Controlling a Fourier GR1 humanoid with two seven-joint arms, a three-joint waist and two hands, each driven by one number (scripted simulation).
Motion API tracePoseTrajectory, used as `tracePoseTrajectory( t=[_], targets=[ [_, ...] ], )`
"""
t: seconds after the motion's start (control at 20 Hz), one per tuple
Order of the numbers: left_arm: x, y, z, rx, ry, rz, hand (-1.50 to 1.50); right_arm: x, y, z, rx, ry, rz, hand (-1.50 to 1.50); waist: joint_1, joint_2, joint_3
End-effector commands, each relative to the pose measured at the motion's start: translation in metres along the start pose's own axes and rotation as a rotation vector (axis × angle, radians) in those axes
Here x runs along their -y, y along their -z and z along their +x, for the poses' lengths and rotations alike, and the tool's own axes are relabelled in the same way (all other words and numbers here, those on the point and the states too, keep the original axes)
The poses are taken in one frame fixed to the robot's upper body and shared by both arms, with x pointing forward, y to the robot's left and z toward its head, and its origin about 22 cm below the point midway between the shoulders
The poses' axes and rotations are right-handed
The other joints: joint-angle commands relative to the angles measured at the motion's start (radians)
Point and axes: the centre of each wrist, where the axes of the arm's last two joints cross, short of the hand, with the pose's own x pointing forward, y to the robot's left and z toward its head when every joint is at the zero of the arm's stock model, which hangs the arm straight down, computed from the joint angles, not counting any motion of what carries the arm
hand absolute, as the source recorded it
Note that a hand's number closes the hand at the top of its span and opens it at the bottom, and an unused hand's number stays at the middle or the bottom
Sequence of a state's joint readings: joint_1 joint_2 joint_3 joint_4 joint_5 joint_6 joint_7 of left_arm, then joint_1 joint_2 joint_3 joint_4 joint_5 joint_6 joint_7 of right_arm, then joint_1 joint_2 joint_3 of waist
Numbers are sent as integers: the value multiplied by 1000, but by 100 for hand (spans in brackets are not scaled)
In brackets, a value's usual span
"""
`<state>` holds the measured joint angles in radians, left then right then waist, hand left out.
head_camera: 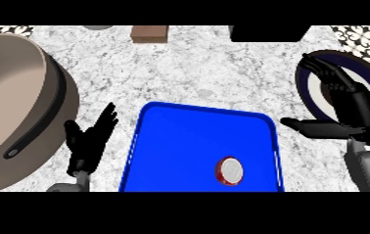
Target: Pick the can from the tray and place it in the plate
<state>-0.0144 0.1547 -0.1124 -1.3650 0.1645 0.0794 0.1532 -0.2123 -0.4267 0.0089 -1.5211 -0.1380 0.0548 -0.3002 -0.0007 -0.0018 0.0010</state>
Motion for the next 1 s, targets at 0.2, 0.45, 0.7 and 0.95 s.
tracePoseTrajectory(
  t=[0.2,0.45,0.7,0.95],
  targets=[
    [-8,-2,9,-18,-4,0,0,13,-10,32,-125,-288,405,-150,-7,-1,-3],
    [-3,-12,-5,-30,-20,20,0,-4,0,67,-179,-421,547,-150,0,-1,-3],
    [7,-2,12,-23,9,-5,0,-37,-5,88,-254,-521,590,-150,-1,0,-2],
    [-7,-17,-4,-28,10,0,0,-78,-32,76,-267,-529,597,-150,2,0,-1]
  ],
)
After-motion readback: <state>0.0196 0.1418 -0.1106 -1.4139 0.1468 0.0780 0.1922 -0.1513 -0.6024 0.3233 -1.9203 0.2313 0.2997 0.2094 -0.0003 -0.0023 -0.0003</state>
